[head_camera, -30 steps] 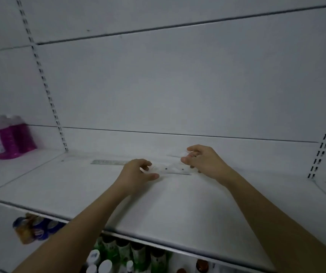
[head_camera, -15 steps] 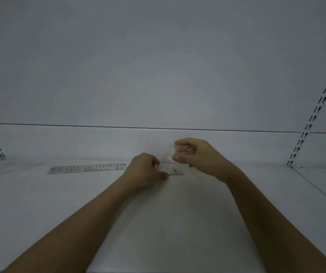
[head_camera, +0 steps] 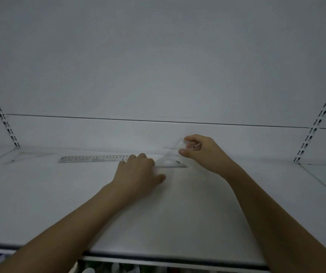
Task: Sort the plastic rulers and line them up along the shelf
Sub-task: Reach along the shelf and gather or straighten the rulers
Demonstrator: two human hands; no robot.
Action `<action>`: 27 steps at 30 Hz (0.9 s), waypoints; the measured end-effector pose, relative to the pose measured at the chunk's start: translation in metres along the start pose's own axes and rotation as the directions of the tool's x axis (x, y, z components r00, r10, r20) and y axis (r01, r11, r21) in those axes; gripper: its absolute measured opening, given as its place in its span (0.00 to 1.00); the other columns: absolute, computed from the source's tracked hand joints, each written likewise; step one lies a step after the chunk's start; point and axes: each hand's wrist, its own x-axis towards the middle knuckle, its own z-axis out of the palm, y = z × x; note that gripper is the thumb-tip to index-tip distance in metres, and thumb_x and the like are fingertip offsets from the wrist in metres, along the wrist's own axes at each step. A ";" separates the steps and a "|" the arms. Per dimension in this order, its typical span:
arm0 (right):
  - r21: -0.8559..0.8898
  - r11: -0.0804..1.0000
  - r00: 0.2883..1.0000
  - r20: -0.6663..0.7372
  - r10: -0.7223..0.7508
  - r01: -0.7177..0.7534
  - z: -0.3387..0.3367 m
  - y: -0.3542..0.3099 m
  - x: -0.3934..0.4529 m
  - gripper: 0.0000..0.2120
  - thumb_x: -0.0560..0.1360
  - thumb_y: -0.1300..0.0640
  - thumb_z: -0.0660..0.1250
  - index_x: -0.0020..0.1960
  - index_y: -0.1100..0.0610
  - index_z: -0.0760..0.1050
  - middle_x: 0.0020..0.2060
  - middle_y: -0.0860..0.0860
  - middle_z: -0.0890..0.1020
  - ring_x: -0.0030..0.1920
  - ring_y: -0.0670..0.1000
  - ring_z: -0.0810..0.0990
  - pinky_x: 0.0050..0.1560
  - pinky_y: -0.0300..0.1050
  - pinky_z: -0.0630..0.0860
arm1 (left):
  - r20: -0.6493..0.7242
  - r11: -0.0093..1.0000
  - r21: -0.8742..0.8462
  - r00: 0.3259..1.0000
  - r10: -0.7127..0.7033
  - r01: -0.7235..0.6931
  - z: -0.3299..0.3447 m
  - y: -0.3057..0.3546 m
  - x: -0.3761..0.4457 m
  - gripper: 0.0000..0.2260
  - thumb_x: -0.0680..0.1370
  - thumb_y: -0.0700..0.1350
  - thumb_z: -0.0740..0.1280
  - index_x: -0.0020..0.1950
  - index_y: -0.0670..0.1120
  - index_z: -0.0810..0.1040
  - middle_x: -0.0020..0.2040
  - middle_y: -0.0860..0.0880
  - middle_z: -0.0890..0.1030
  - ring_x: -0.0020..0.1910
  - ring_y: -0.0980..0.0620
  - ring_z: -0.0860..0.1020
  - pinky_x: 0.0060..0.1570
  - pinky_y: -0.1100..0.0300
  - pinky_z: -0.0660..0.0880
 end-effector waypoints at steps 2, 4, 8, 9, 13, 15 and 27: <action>-0.060 0.998 1.000 0.014 0.013 -0.012 0.006 0.004 0.001 0.24 0.72 0.49 0.73 0.65 0.54 0.74 0.54 0.48 0.78 0.50 0.44 0.76 0.51 0.36 0.69 | 0.014 0.997 0.068 0.999 0.031 -0.032 0.004 -0.005 -0.029 0.23 0.77 0.63 0.57 0.68 0.53 0.70 0.66 0.51 0.70 0.66 0.48 0.68 0.62 0.50 0.66; -0.126 0.992 0.999 0.049 0.012 -0.006 0.015 0.006 0.002 0.25 0.72 0.49 0.73 0.66 0.55 0.73 0.57 0.50 0.76 0.53 0.47 0.75 0.55 0.38 0.69 | 0.014 0.998 0.000 0.998 0.066 -0.066 0.013 -0.014 -0.054 0.24 0.78 0.65 0.53 0.71 0.56 0.66 0.71 0.53 0.66 0.70 0.51 0.63 0.68 0.50 0.62; -0.289 0.956 0.993 0.114 -0.018 0.051 0.030 0.008 0.005 0.26 0.72 0.44 0.71 0.67 0.53 0.72 0.61 0.51 0.74 0.61 0.51 0.72 0.65 0.49 0.69 | 0.014 0.993 -0.104 0.998 0.062 -0.061 0.031 -0.026 -0.068 0.36 0.71 0.73 0.39 0.77 0.60 0.53 0.78 0.55 0.53 0.77 0.54 0.49 0.76 0.47 0.47; -0.320 0.946 0.992 0.125 -0.019 0.058 0.034 0.008 0.006 0.26 0.72 0.43 0.70 0.67 0.52 0.72 0.62 0.51 0.73 0.63 0.52 0.71 0.67 0.53 0.68 | 0.002 0.994 -0.096 0.998 0.057 -0.056 0.033 -0.027 -0.067 0.37 0.70 0.72 0.37 0.77 0.61 0.52 0.79 0.55 0.52 0.77 0.53 0.48 0.76 0.46 0.46; -0.441 0.894 0.986 0.166 -0.001 0.075 0.044 0.007 0.007 0.27 0.74 0.41 0.67 0.70 0.48 0.70 0.65 0.50 0.71 0.67 0.53 0.67 0.69 0.56 0.64 | -0.021 0.992 -0.100 0.997 0.071 -0.072 0.036 -0.026 -0.066 0.38 0.67 0.70 0.34 0.76 0.61 0.53 0.78 0.55 0.53 0.77 0.52 0.49 0.75 0.44 0.46; -0.470 0.879 0.986 0.169 0.004 0.077 0.046 0.007 0.007 0.28 0.74 0.41 0.67 0.71 0.48 0.68 0.66 0.49 0.70 0.68 0.52 0.65 0.70 0.56 0.62 | -0.038 0.991 -0.105 0.996 0.079 -0.082 0.036 -0.027 -0.066 0.37 0.68 0.70 0.36 0.75 0.60 0.55 0.77 0.56 0.55 0.77 0.52 0.51 0.75 0.44 0.48; -0.193 0.979 0.997 -0.035 0.067 -0.073 0.030 0.005 -0.014 0.17 0.77 0.50 0.68 0.63 0.55 0.76 0.57 0.52 0.77 0.56 0.48 0.76 0.58 0.37 0.67 | -0.055 0.986 -0.138 0.995 0.084 -0.091 0.035 -0.028 -0.065 0.26 0.79 0.64 0.50 0.75 0.56 0.59 0.77 0.51 0.58 0.76 0.48 0.53 0.74 0.40 0.46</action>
